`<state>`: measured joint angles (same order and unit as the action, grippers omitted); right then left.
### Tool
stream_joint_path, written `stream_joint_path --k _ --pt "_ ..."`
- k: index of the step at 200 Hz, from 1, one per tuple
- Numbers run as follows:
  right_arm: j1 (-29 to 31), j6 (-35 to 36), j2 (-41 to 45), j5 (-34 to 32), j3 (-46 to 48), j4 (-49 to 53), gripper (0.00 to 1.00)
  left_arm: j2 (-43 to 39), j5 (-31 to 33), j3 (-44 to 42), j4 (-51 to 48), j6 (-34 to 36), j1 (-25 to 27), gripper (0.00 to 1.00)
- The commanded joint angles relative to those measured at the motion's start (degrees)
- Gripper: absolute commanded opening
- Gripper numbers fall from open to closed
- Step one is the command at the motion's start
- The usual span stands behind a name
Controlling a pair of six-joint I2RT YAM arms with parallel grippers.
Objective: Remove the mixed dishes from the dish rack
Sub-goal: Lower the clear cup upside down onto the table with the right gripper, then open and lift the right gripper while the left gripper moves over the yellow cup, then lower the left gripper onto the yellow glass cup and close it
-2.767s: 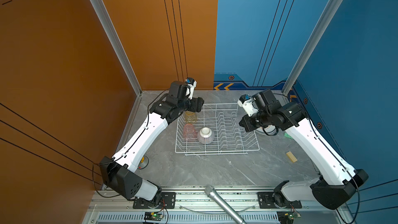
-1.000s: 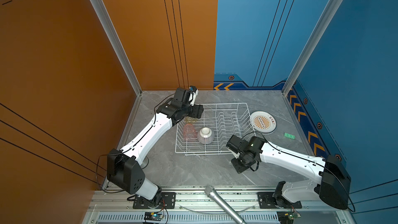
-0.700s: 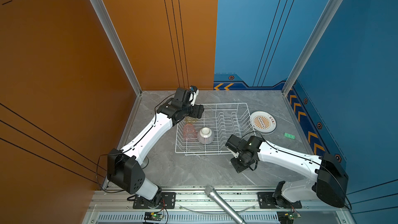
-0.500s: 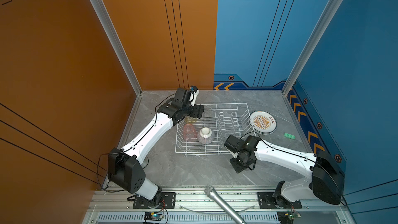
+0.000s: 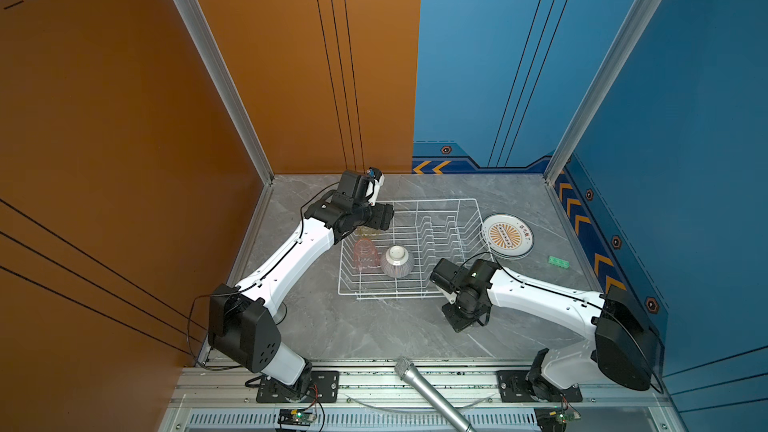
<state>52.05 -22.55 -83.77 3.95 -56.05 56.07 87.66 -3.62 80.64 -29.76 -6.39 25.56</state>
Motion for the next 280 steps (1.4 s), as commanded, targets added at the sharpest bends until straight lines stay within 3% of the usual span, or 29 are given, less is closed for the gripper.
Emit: stream_joint_path --k 1,19,123,149,159,198,280 --pt "-0.5 1.7 -1.0 -1.9 -0.7 -0.6 0.07 -0.2 0.8 -0.6 0.2 0.9 0.3 0.85" --pt "-0.6 1.8 -1.0 -2.0 -1.1 -0.7 0.09 -0.4 0.9 -0.7 0.2 1.0 0.3 0.85" --pt "-0.8 2.3 4.9 -2.7 -4.0 1.4 0.61 0.2 5.3 0.1 -4.4 2.0 1.3 0.85" --pt "-1.3 3.0 9.1 0.1 -6.2 2.1 0.67 1.2 6.9 0.7 -5.8 2.1 1.4 0.85" --pt "-1.9 3.4 11.0 2.3 -7.3 2.1 0.70 1.6 7.5 0.9 -6.2 1.9 1.3 0.92" --pt "-4.6 4.0 16.4 6.4 -10.6 -0.6 0.78 4.8 7.8 2.7 -7.1 1.3 0.6 0.96" --pt "-14.3 5.4 19.3 10.4 -8.9 -6.6 0.81 16.7 9.0 10.5 -10.4 0.0 -4.2 0.97"
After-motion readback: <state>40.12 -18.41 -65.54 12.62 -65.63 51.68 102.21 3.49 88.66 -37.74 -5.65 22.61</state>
